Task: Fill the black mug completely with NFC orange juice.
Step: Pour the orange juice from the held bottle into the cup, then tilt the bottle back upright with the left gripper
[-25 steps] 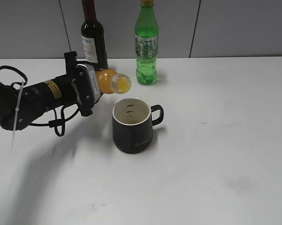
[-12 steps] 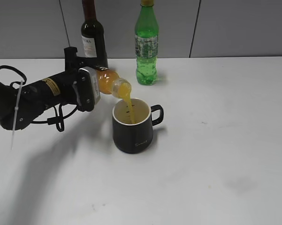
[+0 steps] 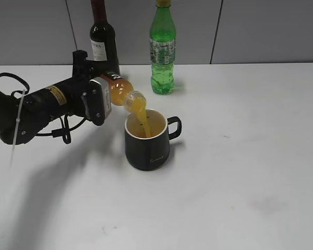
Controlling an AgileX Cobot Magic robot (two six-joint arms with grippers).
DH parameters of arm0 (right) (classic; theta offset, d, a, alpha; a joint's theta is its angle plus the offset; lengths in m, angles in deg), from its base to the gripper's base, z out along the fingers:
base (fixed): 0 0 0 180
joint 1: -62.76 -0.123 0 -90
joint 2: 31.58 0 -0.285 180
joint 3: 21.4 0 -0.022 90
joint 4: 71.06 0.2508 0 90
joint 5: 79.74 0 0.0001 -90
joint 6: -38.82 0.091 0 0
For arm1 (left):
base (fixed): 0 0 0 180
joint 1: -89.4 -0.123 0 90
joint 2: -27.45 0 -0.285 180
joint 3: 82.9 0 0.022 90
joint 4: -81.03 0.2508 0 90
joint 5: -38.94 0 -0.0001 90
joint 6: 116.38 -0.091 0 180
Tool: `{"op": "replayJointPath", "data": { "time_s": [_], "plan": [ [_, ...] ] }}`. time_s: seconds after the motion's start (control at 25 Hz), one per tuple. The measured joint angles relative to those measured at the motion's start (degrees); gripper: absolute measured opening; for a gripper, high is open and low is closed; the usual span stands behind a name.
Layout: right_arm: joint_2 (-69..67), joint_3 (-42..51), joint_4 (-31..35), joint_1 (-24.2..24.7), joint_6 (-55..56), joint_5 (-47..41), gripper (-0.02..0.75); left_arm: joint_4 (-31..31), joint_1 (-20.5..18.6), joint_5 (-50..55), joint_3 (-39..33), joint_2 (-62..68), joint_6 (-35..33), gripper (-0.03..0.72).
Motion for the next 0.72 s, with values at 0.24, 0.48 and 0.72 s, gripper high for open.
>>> {"op": "replayJointPath", "data": {
  "time_s": [0.24, 0.48, 0.72],
  "plan": [
    [0.0, 0.0, 0.0, 0.0, 0.0, 0.0, 0.591, -1.3, 0.0, -2.0, 0.0, 0.0, -1.8, 0.471],
    [0.0, 0.0, 0.0, 0.0, 0.0, 0.0, 0.591, -2.2, 0.0, -2.1, 0.7, 0.0, -3.2, 0.471],
    [0.0, 0.0, 0.0, 0.0, 0.0, 0.0, 0.591, -2.4, 0.0, -2.4, 1.6, 0.0, -5.7, 0.471]
  ]
}}
